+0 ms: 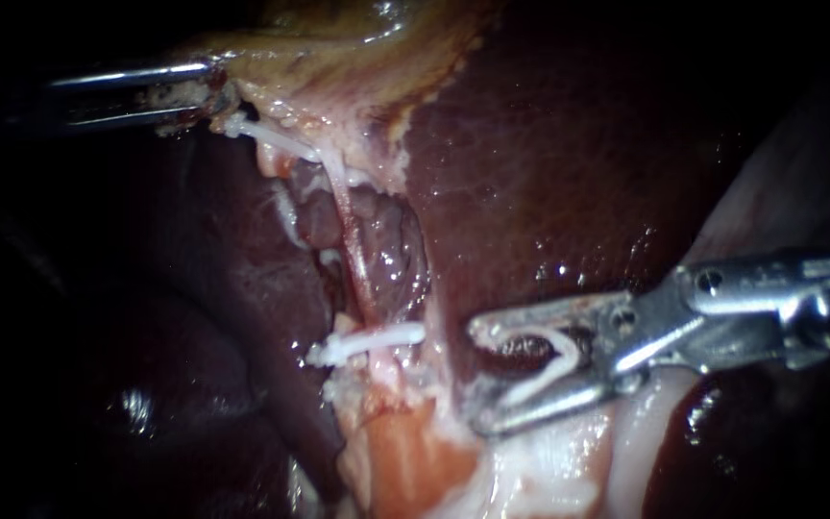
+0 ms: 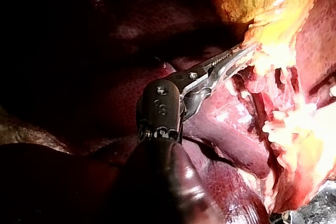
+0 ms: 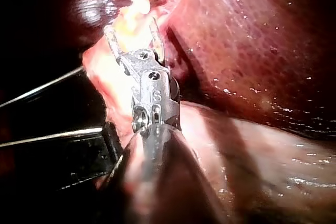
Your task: Clipping second clip right tube
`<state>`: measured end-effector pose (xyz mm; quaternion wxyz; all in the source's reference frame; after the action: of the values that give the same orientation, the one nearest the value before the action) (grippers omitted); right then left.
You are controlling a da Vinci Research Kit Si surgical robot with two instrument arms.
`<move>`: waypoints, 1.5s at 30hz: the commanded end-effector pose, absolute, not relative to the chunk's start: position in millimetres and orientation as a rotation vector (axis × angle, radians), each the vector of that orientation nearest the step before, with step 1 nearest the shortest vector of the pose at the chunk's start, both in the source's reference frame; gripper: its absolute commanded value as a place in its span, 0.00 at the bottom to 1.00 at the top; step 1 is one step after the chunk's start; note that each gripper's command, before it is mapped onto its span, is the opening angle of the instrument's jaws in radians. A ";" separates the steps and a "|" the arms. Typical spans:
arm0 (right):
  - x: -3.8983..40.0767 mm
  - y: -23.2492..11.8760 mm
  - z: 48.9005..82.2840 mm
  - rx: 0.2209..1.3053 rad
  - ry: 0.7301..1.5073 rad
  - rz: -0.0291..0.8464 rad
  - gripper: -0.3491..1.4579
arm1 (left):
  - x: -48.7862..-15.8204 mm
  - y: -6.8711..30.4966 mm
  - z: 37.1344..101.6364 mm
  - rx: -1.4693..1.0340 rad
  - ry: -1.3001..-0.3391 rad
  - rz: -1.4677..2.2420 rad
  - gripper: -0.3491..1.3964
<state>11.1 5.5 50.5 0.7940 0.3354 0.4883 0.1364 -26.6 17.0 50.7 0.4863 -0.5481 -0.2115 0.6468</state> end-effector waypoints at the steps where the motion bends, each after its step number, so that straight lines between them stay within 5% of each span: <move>1: 11.2 6.0 50.6 0.721 1.049 0.298 0.47 | -26.6 17.0 50.8 -1.333 -0.514 1.574 0.00; 28: 21.3 4.8 57.3 0.781 1.046 0.441 0.47 | -27.1 16.9 50.8 -1.332 -0.510 1.574 0.00; 45: 22.8 2.4 53.5 0.987 1.190 0.452 0.47 | -27.1 16.9 50.8 -1.332 -0.509 1.573 0.00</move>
<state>22.9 2.3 53.3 0.6902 0.4437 0.5347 0.2020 -27.2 16.9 50.8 0.4873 -0.5478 -0.2094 0.6470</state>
